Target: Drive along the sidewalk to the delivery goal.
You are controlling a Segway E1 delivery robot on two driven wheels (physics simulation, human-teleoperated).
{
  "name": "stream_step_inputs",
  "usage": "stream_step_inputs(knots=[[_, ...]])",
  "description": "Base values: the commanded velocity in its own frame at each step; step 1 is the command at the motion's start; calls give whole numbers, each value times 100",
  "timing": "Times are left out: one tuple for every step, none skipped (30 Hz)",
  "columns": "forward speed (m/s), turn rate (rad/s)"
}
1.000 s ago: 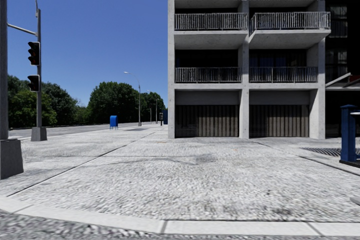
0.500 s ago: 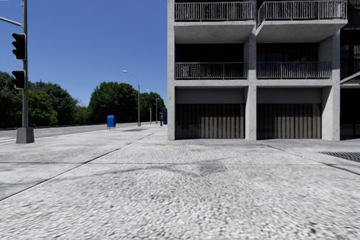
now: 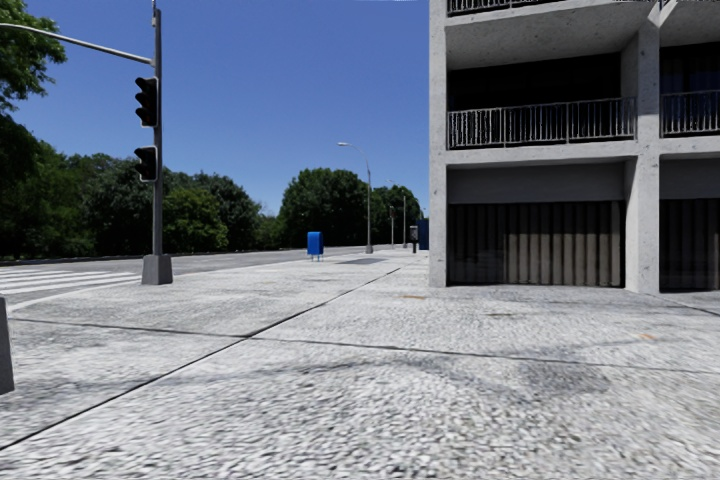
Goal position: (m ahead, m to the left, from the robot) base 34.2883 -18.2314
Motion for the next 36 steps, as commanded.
stream_step_inputs(knots=[[135,19],[135,19],[135,10],[135,4],[135,1],[135,1],[135,0],[135,0],[135,0],[135,0],[135,0],[135,0],[135,0],[135,0],[135,0],[135,0],[135,0],[135,0],[135,0],[135,0],[135,0],[135,0],[136,0],[136,0],[136,0],[136,0],[136,0],[136,0],[136,0],[136,0],[136,0],[136,0],[136,0],[136,0],[136,0],[136,0]])
